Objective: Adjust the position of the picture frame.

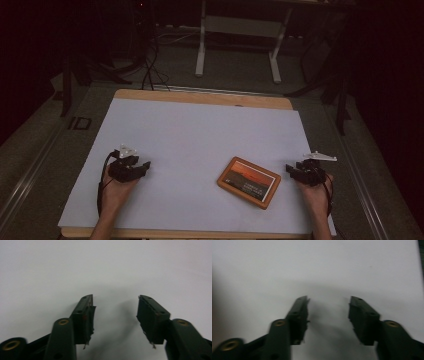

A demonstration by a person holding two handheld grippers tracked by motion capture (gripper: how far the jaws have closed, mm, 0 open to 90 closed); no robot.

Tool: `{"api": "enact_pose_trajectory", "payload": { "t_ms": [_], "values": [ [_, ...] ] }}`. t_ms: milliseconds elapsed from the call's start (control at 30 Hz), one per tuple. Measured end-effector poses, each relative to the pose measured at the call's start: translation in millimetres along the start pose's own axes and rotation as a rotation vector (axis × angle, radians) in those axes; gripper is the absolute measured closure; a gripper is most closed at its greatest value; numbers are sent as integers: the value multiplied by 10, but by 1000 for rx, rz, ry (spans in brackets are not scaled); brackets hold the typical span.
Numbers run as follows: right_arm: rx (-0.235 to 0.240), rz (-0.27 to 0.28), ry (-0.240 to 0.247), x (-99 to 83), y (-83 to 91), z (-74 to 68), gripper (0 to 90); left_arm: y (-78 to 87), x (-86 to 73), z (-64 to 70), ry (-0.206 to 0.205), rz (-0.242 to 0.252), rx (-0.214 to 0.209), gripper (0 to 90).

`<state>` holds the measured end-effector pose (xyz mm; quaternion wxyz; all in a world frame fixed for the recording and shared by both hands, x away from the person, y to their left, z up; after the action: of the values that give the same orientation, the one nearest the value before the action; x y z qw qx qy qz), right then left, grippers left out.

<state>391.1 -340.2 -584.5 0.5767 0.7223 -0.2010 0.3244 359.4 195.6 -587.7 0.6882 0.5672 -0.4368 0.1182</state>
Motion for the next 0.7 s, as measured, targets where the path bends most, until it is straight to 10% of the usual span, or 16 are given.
{"api": "enact_pose_trajectory", "payload": {
  "t_ms": [400, 700],
  "values": [
    [79, 33, 175, 113, 306, -383, 576, 114, 72, 105, -46, 54, -36, 501],
    [138, 47, 219, 42, 556, -565, 584, 99, 70, 154, -70, 48, -40, 501]
  ]
}}
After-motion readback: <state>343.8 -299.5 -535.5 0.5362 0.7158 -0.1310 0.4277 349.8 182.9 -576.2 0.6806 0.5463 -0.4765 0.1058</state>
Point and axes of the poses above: each handheld gripper's, and its own axes: y roughly backward along the jaws, x roughly out of its top, z roughly to its right, the point moved 8 cm from there along -y, roughly forward along the jaws, and after that the axes turned 6 degrees about -y, right-handed, at the moved point
